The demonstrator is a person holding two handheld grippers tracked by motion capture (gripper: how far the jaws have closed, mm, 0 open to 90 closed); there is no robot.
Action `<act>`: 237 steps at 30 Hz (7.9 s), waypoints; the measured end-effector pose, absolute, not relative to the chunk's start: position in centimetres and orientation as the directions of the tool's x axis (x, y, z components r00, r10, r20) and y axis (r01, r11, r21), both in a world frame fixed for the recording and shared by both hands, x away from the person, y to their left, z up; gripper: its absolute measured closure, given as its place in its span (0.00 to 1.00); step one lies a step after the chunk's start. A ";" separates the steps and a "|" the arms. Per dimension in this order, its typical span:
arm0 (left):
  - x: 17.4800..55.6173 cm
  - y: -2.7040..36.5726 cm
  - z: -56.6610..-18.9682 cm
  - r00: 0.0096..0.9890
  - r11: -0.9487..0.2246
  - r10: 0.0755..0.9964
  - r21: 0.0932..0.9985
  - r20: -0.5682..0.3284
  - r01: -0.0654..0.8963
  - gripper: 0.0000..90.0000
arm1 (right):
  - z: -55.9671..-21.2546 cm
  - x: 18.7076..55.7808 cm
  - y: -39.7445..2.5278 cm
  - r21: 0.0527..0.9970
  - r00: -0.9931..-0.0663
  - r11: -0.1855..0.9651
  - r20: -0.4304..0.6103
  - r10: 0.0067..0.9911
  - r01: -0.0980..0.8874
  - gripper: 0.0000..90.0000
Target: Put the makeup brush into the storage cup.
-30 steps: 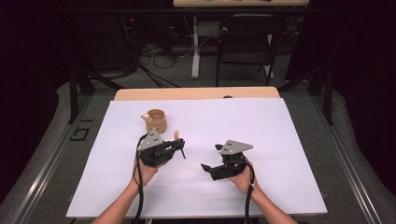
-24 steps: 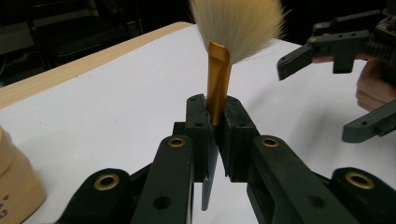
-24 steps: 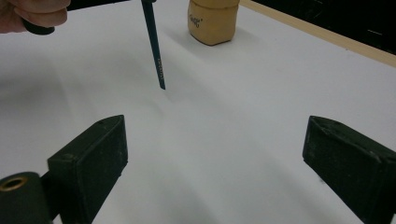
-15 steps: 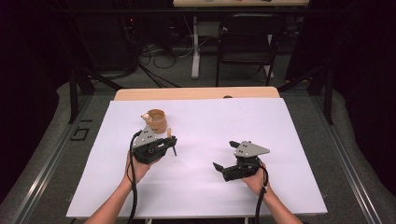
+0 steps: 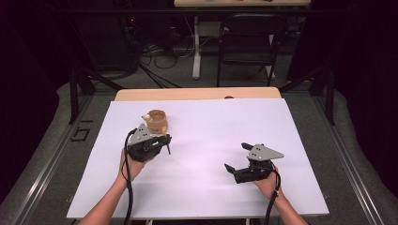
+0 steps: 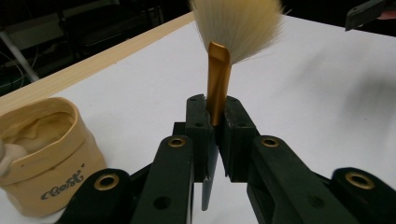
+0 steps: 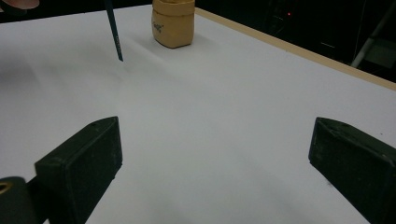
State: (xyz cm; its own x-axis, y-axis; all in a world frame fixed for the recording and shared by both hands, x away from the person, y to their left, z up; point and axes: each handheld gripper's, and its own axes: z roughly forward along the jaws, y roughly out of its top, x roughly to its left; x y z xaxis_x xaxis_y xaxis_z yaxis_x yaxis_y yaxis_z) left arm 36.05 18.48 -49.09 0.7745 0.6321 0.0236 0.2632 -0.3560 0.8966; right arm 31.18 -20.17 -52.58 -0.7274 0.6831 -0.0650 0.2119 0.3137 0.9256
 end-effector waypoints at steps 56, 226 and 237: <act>40.2 23.2 -44.7 0.714 -0.331 0.700 0.895 0.021 0.298 0.92 | -52.8 30.9 -22.3 0.924 -0.706 0.301 -0.050 0.706 0.236 0.02; 42.6 22.4 -45.0 0.685 -0.394 0.720 0.877 0.109 0.275 0.02 | -51.6 30.5 -24.2 0.954 -0.702 0.242 -0.051 0.710 0.176 0.00; 39.5 24.0 -44.9 0.683 -0.360 0.725 0.896 0.094 0.259 0.00 | -51.5 30.5 -24.2 0.957 -0.713 0.236 -0.047 0.700 0.169 0.00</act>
State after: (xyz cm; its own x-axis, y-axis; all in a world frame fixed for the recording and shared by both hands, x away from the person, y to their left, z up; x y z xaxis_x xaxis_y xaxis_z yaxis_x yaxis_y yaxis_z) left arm 39.54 23.97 -44.95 0.6825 0.7248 0.0940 0.2591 -0.3602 0.8961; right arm 30.55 -24.20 -51.54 -0.7129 0.6997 -0.0470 0.1689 0.2364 0.9569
